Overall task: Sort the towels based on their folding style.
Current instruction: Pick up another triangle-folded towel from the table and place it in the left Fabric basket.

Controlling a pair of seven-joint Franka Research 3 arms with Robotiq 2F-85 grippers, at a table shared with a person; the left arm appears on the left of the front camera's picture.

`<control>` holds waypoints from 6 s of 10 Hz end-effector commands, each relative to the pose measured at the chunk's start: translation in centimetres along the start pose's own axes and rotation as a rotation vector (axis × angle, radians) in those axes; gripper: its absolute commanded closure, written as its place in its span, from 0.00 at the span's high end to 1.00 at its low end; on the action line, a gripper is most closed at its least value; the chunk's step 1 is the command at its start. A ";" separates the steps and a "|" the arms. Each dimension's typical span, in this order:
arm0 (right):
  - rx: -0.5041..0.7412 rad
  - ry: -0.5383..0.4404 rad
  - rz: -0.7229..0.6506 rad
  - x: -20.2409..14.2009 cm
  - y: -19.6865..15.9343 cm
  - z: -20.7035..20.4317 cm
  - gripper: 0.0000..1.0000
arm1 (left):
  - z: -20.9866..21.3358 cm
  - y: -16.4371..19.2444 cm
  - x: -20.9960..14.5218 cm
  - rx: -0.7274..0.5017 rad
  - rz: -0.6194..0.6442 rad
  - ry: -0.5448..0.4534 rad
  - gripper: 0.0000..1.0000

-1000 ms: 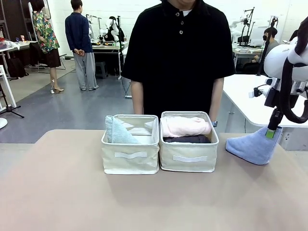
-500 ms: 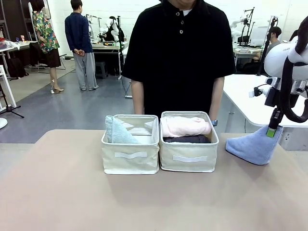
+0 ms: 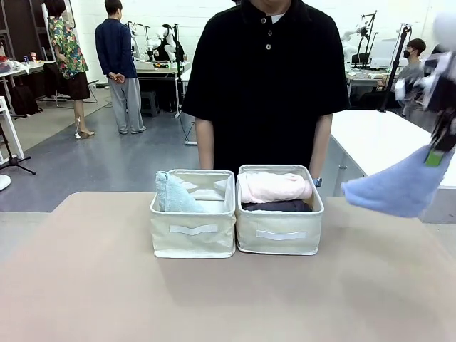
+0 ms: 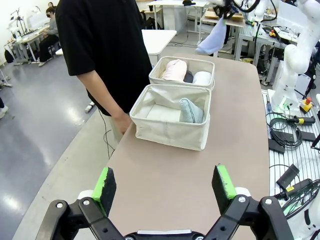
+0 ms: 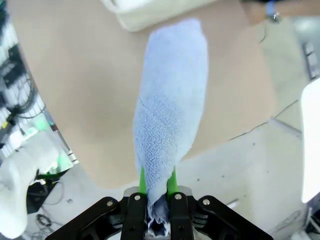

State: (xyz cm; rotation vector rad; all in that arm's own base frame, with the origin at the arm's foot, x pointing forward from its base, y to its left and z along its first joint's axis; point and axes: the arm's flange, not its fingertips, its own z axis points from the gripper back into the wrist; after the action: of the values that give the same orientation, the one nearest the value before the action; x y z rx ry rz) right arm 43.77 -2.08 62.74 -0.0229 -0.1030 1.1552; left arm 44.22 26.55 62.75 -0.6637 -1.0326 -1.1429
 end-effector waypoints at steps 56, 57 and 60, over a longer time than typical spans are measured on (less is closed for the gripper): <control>0.086 -0.210 0.293 45.0 2.1 -6.0 0.15 | 0.2 -0.1 0.2 -0.001 0.015 -0.001 1.00; 0.101 -0.201 0.282 45.0 1.6 -6.8 0.15 | 0.2 -0.1 0.2 -0.001 0.015 -0.001 1.00; 0.109 -0.174 0.265 45.1 0.7 -8.8 0.15 | 0.2 -0.1 0.2 -0.001 0.015 -0.001 1.00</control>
State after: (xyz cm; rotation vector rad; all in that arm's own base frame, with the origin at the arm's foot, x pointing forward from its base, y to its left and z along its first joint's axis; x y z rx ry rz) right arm 61.91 39.62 57.12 0.1524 -0.1851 1.4244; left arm 44.21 26.56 62.75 -0.6653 -1.0319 -1.1435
